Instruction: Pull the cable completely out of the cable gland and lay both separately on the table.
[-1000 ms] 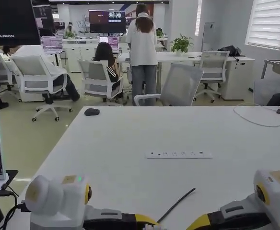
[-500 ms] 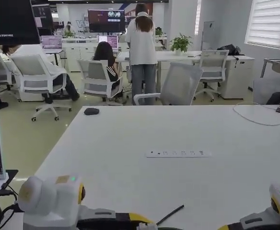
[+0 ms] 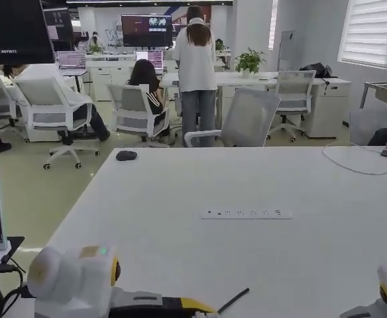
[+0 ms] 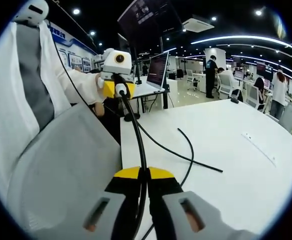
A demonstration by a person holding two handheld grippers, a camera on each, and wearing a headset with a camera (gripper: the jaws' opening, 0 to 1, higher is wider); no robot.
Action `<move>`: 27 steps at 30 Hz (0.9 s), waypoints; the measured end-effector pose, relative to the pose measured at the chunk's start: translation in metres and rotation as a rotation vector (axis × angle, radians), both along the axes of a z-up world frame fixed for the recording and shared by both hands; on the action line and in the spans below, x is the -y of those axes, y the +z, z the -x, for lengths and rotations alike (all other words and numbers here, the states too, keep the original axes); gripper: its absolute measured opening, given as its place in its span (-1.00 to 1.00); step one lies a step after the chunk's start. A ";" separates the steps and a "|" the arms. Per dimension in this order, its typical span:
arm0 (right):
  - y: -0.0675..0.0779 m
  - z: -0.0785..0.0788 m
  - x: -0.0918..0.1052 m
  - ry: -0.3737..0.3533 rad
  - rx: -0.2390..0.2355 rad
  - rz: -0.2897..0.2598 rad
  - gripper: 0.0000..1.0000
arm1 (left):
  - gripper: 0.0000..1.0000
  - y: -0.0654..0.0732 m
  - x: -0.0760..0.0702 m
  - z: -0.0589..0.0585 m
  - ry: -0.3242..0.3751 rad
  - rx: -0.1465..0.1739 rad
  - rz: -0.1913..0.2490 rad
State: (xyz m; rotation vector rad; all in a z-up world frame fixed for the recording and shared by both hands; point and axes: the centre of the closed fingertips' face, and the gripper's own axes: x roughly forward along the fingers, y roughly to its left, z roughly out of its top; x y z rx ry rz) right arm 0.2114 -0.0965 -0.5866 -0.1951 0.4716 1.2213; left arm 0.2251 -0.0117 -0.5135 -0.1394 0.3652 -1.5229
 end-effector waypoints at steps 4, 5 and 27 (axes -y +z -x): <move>0.002 -0.001 -0.001 0.000 0.001 -0.002 -0.94 | -0.66 0.004 0.000 -0.002 0.013 0.007 0.018; 0.004 0.000 -0.001 0.001 0.000 -0.002 -0.94 | -0.66 0.006 0.001 -0.002 0.017 0.017 0.022; 0.073 -0.007 -0.047 0.084 0.122 -0.121 -0.63 | -0.66 0.003 0.012 0.001 -0.012 0.000 -0.003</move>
